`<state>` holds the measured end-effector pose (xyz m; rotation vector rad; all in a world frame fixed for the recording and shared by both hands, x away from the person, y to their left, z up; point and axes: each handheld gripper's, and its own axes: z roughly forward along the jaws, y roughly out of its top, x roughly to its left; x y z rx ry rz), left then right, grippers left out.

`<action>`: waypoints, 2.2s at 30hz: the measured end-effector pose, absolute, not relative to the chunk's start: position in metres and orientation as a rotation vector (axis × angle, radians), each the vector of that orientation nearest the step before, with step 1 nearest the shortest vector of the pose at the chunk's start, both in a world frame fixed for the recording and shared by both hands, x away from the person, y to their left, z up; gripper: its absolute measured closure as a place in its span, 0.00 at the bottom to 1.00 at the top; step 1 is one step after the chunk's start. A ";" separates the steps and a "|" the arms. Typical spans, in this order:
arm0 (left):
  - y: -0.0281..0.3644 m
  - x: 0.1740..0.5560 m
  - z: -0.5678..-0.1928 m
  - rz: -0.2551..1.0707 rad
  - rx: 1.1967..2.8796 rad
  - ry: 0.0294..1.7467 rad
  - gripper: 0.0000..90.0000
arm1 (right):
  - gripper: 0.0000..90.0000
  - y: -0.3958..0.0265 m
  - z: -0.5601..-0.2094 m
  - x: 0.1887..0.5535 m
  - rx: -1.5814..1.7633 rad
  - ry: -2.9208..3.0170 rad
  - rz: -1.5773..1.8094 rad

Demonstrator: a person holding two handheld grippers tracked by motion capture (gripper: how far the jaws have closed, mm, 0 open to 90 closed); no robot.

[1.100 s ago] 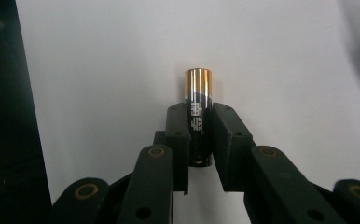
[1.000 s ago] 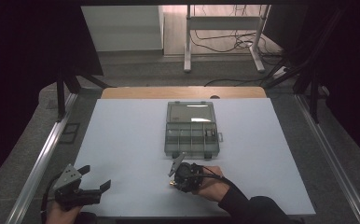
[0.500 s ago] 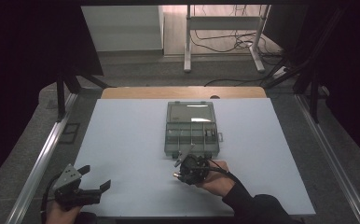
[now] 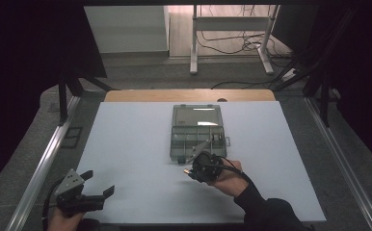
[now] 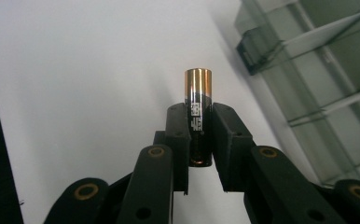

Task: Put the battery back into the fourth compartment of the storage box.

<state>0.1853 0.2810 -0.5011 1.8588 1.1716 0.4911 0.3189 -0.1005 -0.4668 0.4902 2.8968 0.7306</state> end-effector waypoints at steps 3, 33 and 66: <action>0.281 0.185 -0.501 0.492 1.859 1.172 0.03 | 0.85 -0.104 -0.464 0.322 0.516 2.874 0.749; 0.282 0.186 -0.501 0.487 1.854 1.182 0.03 | 0.85 -0.137 -0.441 0.368 0.736 2.737 0.786; 0.283 0.186 -0.502 0.478 1.848 1.187 0.03 | 0.85 -0.158 -0.439 0.418 0.909 2.649 0.732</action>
